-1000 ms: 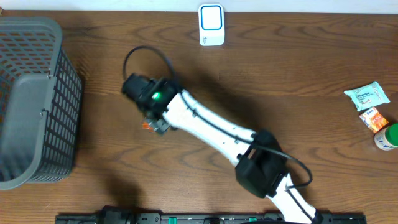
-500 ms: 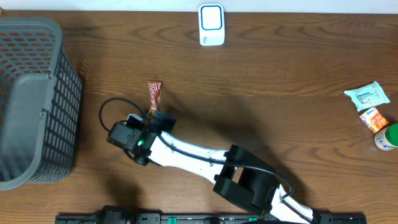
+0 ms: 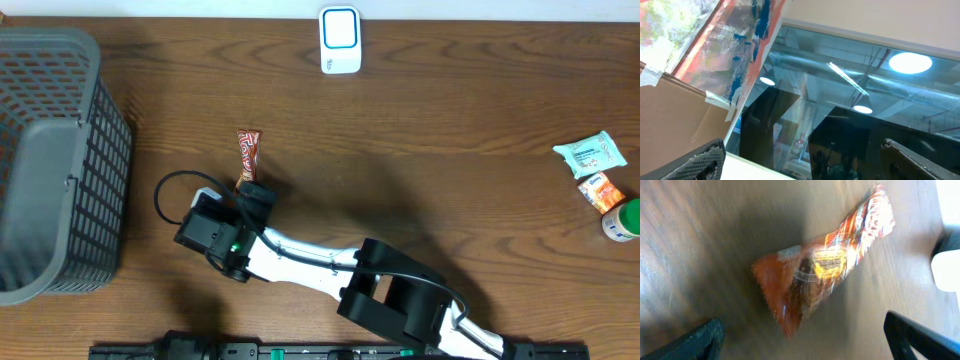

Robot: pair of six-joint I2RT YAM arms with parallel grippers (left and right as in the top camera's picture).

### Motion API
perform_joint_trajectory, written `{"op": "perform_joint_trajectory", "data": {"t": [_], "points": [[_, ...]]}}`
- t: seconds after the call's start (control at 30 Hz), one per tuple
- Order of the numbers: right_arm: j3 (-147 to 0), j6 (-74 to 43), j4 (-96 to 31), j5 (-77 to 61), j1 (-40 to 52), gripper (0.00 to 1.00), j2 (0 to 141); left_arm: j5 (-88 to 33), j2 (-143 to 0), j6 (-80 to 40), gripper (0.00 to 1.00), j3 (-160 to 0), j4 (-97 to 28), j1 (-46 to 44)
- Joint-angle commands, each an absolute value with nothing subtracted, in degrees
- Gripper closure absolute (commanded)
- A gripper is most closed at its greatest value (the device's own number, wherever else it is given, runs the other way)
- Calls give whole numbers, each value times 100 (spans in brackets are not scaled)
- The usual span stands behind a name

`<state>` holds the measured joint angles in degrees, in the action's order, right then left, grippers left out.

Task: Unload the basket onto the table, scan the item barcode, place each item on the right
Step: 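Close the right gripper on the red bar and lift it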

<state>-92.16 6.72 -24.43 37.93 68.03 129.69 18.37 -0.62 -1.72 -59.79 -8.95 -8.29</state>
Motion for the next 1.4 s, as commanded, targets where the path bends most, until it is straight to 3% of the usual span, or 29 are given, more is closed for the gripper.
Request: {"op": "perform_joint_trajectory", "data": {"t": [0.0, 0.07, 0.23, 0.27, 0.37, 0.4, 0.6, 0.77, 0.93, 1.07, 1.1, 1.17, 1.2, 1.3, 1.37], "points": [[-8805, 1564, -2021, 3804, 6635, 1, 13100, 1872, -16, -226, 2, -5975, -864, -805], [-8796, 1590, -1848, 3911, 6475, 3, 13231, 1870, -16, -226, 2, -5975, -864, -805], [-8796, 1634, -1879, 3911, 5988, 18, 13633, 1872, -16, -226, 2, -5975, -867, -805], [-8796, 1634, -1929, 3911, 5913, 28, 13670, 1872, -16, -226, 2, -5975, -867, -805], [-8799, 1702, -2016, 3905, 5793, 89, 13684, 1872, -16, -226, 2, -5972, -867, -805], [-8816, 1811, -2014, 3909, 5795, 99, 13673, 1872, -16, -226, 2, -5972, -867, -805], [-9233, 2021, -2202, 4189, 5970, 99, 13583, 1872, -16, -226, 2, -5972, -869, -805], [-9990, 1295, -3579, 4370, 6125, 99, 13148, 1872, -16, -224, 2, -5975, -867, -805], [-10628, 499, -5225, 3026, 6099, 99, 12488, 1872, -16, -224, 2, -5975, -867, -805], [-10654, -196, -5636, 1782, 5813, 96, 11948, 1872, -16, -226, 2, -5975, -867, -805], [-10654, -303, -5581, 1406, 5666, 51, 11876, 1872, -16, -226, 2, -5975, -867, -808], [-10654, -318, -5365, 1122, 5443, 5, 11872, 1872, -16, -226, 2, -5975, -867, -808], [-10648, -322, -5205, 993, 5306, 1, 11896, 1872, -16, -226, 2, -5975, -867, -808], [-10648, -333, -4637, 3, 4799, 1, 12064, 1872, -16, -226, 2, -5975, -864, -805], [-10648, -307, -4270, -725, 4460, 7, 12234, 1872, -16, -226, 2, -5975, -864, -808]]}}
